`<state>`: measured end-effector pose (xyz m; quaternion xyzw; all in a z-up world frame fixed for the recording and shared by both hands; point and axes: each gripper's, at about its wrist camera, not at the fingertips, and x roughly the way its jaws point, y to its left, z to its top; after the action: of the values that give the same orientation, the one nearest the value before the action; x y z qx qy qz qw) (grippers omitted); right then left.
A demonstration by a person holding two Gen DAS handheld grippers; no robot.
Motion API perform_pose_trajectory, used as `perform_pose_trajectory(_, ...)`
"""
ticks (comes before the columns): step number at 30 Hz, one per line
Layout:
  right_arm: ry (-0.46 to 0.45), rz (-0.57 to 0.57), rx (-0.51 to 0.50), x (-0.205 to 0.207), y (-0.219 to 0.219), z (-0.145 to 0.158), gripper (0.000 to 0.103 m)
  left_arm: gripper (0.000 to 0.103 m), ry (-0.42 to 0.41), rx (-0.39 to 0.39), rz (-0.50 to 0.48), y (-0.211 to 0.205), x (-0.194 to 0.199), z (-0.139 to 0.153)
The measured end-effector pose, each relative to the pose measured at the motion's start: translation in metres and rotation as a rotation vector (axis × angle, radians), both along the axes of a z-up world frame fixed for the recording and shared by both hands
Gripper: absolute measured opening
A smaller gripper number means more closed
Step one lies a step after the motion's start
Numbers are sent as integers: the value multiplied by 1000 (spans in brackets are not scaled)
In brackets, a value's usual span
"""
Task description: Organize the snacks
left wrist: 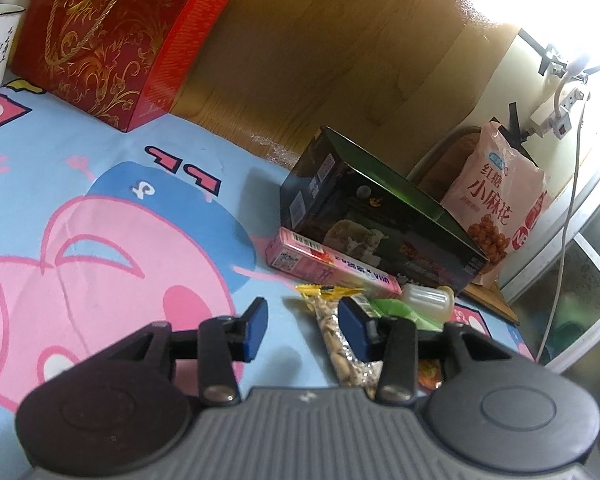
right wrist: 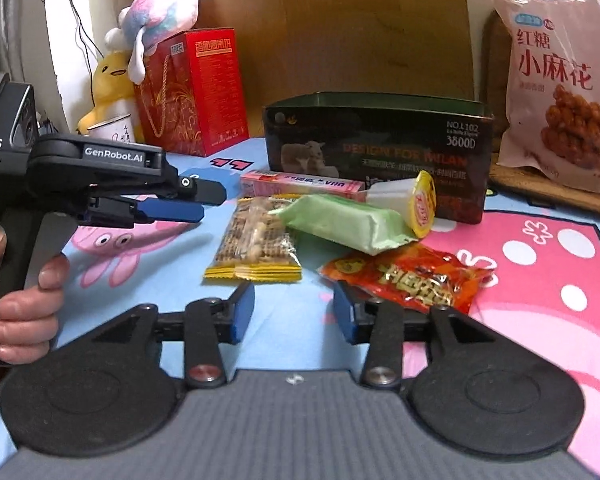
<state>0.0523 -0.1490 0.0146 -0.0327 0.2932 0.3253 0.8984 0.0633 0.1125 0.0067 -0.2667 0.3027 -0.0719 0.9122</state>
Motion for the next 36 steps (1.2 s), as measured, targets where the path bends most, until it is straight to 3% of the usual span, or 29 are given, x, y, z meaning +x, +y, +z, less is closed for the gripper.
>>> perform_pose_trajectory(5,7,3,7,6,2,0,48,44,4,3,5,0,0,0)
perform_pose_trajectory(36,6,4,6,5,3,-1,49,44,7,2,4,0,1,-1)
